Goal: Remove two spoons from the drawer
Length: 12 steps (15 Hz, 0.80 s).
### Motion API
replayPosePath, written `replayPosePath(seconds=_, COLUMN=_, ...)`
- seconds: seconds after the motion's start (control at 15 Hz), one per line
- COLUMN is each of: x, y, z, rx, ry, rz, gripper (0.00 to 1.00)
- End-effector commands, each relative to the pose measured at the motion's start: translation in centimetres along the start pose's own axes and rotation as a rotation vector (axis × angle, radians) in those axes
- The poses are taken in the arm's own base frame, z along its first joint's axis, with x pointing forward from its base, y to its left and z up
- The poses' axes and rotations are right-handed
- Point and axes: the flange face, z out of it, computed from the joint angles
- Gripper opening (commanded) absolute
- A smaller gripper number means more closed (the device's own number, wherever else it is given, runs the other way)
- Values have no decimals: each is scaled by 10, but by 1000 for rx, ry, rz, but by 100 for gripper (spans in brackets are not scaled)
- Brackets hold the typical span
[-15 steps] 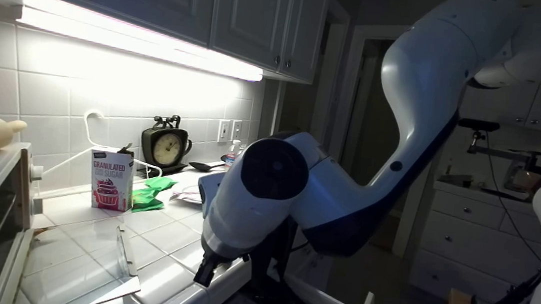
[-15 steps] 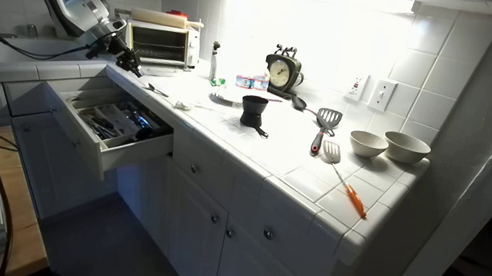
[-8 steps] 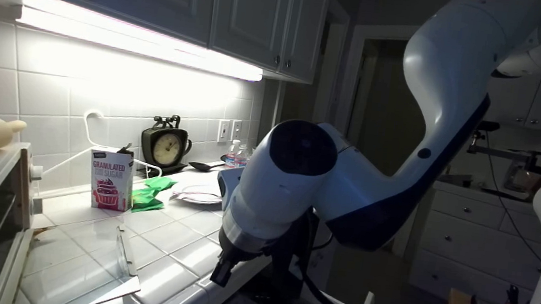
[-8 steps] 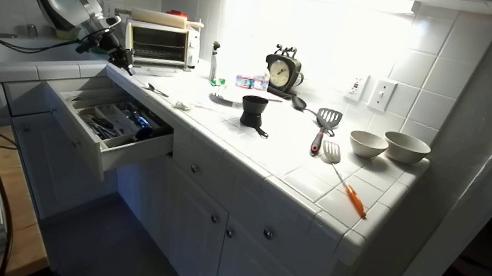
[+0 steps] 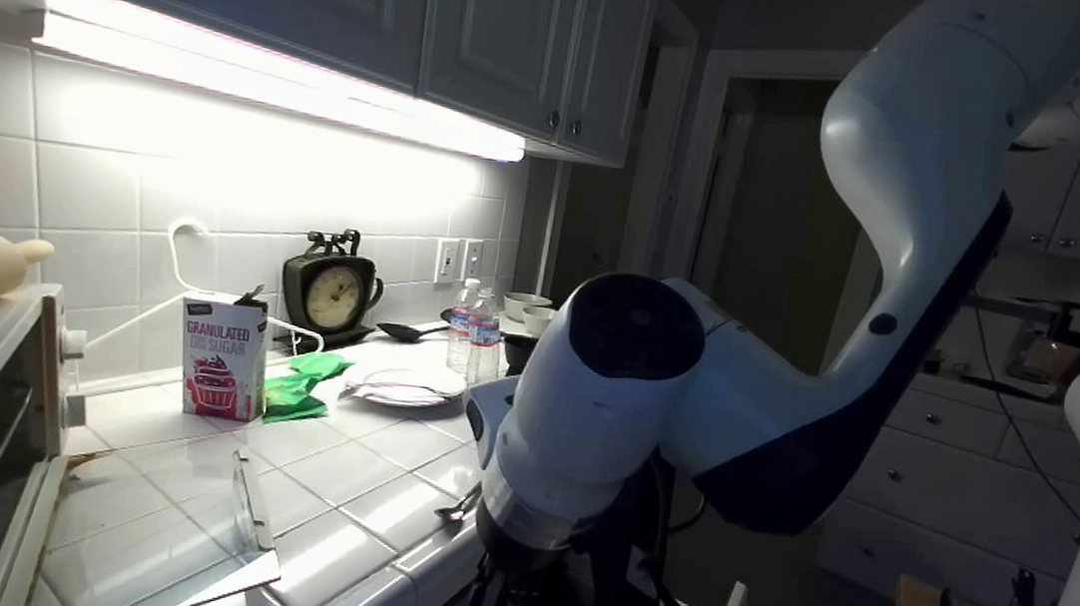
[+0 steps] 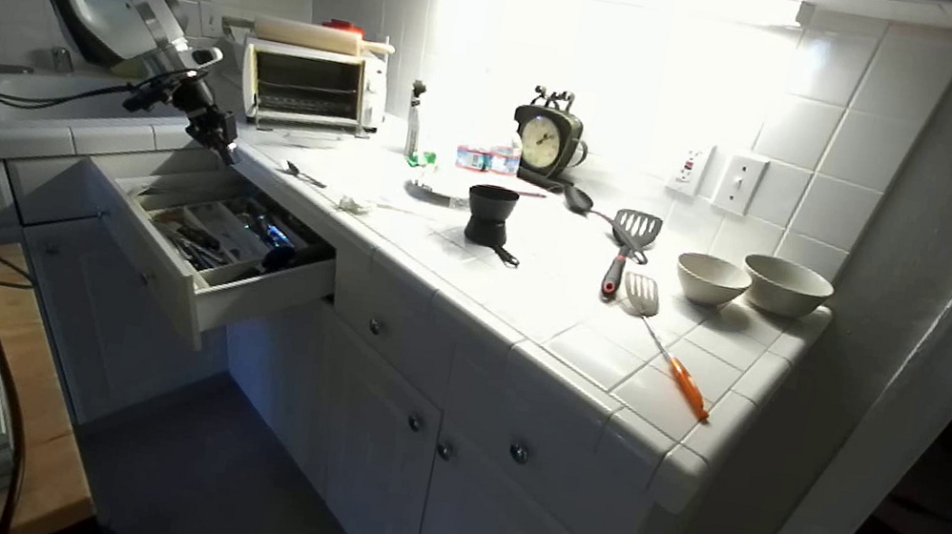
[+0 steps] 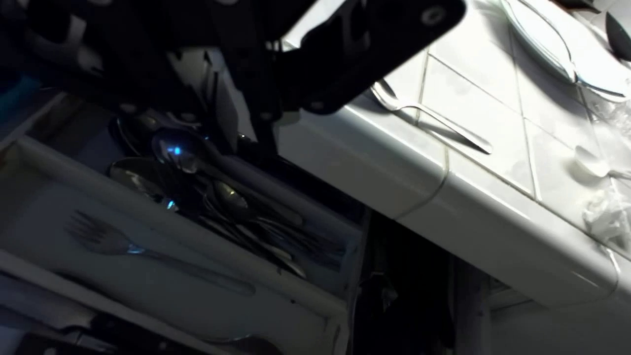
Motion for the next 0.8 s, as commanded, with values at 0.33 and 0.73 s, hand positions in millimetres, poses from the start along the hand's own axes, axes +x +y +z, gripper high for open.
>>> replayPosePath(seconds=0.33, x=-7, y=-9, z=33, rx=22, ry=30, rz=-43, gripper=50)
replayPosePath(seconds=0.73, x=-8, y=-17, z=66, rx=27, ry=10, rz=-65, gripper=38)
